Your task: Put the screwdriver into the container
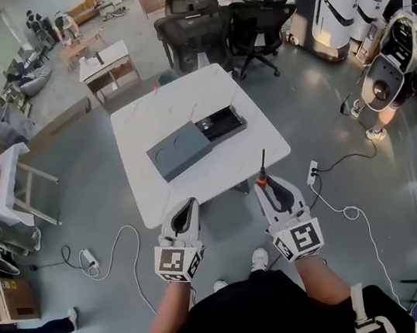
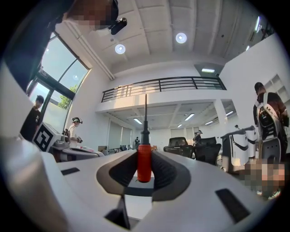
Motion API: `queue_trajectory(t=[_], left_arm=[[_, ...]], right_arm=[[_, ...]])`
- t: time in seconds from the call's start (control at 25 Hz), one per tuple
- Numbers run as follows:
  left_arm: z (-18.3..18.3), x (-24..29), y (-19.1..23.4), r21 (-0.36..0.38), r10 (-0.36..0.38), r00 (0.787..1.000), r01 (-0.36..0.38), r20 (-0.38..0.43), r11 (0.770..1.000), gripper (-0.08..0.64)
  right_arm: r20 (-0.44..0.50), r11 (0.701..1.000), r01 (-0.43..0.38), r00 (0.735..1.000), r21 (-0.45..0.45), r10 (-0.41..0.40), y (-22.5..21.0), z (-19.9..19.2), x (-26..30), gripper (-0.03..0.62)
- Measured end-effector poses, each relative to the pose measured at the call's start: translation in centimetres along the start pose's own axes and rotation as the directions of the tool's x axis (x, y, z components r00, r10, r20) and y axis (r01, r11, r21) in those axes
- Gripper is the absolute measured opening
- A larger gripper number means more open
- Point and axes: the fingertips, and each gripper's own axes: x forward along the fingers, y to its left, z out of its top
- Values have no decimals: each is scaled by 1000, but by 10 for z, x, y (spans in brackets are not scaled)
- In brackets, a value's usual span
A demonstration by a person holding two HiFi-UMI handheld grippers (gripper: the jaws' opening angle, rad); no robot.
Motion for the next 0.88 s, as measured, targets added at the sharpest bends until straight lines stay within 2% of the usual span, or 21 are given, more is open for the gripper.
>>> queue_trajectory(t=[0.24, 0.44, 0.88], left_arm=[[5, 38, 1, 10, 65, 998, -65, -8, 998, 9], [4, 62, -4, 10, 114, 993, -114, -27, 993, 9], [-6, 93, 4, 0, 174, 983, -174, -55, 985, 9]], right_arm=[[5, 998, -57, 998, -14, 57, -39, -5, 23, 97], [-6, 995, -98, 995, 10, 98, -70, -21, 34, 98], [-19, 986, -160, 987, 37, 160, -102, -39, 72, 97]])
